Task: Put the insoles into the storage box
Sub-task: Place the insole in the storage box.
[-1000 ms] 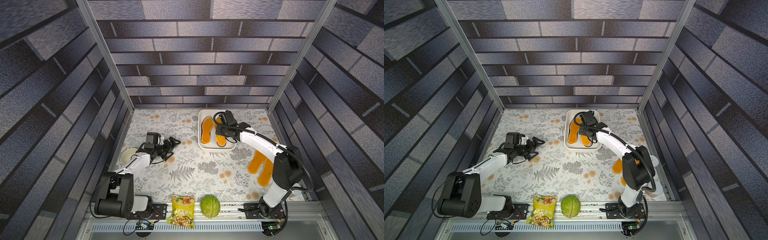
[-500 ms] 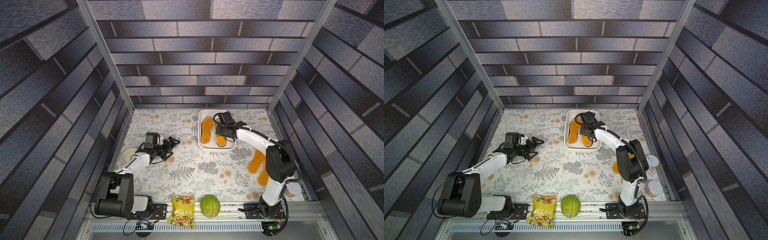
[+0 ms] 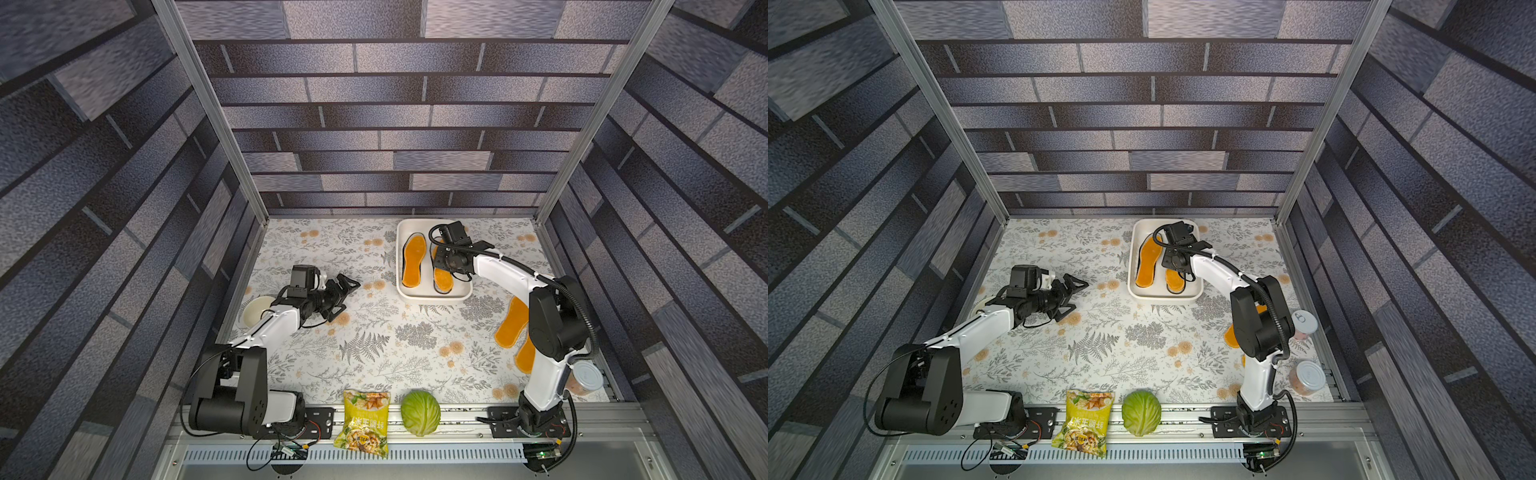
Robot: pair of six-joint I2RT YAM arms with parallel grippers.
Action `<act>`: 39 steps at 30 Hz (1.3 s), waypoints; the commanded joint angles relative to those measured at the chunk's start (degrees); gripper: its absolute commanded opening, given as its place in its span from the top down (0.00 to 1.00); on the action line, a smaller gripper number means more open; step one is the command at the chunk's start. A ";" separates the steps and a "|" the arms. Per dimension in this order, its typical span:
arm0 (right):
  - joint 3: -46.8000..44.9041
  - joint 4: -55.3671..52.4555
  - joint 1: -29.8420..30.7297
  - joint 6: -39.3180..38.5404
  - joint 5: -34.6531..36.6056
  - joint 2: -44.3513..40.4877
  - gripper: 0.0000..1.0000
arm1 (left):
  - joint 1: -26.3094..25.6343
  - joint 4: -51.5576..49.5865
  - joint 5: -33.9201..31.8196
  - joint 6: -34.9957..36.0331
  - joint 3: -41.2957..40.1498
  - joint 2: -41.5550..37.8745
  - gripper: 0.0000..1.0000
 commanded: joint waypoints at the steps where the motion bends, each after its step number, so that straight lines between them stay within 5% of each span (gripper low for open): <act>1: 1.77 1.04 -0.40 0.58 -0.63 1.37 0.98 | 0.42 -0.27 1.04 0.03 -0.72 -1.45 0.00; 39: 6.07 0.52 -2.57 -1.46 -1.49 6.40 0.98 | 0.69 -0.89 1.10 0.38 -0.27 -1.53 0.00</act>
